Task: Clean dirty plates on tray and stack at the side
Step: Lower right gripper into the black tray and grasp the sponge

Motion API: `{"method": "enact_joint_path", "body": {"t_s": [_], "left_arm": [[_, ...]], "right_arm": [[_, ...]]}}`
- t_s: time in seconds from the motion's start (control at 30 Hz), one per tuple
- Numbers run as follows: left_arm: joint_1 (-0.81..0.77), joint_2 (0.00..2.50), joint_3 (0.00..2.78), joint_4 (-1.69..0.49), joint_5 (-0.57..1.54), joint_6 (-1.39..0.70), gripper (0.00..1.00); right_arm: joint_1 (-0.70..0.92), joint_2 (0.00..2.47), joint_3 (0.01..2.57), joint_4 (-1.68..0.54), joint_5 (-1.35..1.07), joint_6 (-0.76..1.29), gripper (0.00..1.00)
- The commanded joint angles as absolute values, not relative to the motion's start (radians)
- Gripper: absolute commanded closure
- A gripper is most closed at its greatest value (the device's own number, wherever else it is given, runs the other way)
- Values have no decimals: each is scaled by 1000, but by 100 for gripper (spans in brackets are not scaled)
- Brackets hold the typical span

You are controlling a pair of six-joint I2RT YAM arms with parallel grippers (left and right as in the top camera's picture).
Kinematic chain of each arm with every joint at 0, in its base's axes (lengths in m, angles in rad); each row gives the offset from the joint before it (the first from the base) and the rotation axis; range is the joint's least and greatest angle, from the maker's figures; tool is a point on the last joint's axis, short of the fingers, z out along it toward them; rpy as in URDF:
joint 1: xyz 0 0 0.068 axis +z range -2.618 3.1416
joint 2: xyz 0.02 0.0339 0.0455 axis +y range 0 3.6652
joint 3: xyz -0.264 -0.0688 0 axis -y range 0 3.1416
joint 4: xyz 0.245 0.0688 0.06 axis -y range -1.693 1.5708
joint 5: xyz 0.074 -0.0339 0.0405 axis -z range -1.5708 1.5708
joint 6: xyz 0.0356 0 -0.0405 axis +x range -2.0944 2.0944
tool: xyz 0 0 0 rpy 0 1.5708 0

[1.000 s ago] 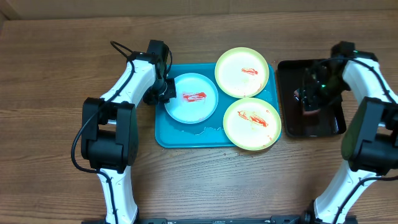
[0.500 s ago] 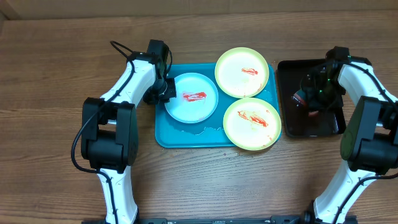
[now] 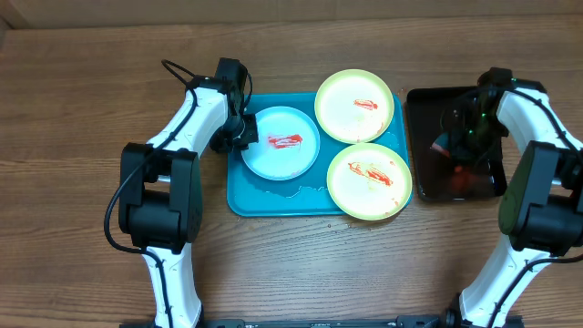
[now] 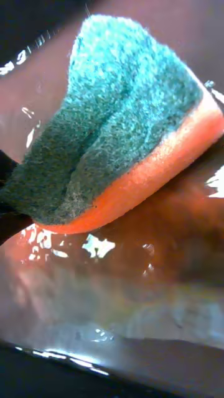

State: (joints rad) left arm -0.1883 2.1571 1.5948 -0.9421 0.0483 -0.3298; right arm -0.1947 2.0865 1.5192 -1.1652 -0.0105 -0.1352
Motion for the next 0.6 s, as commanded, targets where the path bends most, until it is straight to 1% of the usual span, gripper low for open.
{"method": "enact_joint_path", "body": {"t_s": [0.0, 0.03, 0.07, 0.1, 0.17, 0.27, 0.33, 0.57], "left_arm": [[-191, 2186, 1566, -926, 19, -329, 96], [-191, 2186, 1566, -926, 19, -329, 96], [-191, 2186, 1566, -926, 19, -329, 96], [-191, 2186, 1566, -926, 19, -329, 96], [-191, 2186, 1566, -926, 19, -329, 96], [-191, 2186, 1566, -926, 19, -329, 96], [-191, 2186, 1566, -926, 19, -329, 96], [-191, 2186, 1566, -922, 19, -329, 96]], "right_arm": [[-197, 2089, 1574, -1193, -55, -100, 92], [-197, 2089, 1576, -1203, -53, -101, 76], [-197, 2089, 1578, -1212, -50, -104, 62], [-197, 2089, 1578, -1217, -44, -106, 51], [-197, 2089, 1578, -1219, -43, -136, 40], [-196, 2089, 1578, -1208, -47, -194, 30], [-194, 2089, 1578, -1181, -47, -231, 29], [-175, 2090, 1575, -1017, -104, -294, 29]]}}
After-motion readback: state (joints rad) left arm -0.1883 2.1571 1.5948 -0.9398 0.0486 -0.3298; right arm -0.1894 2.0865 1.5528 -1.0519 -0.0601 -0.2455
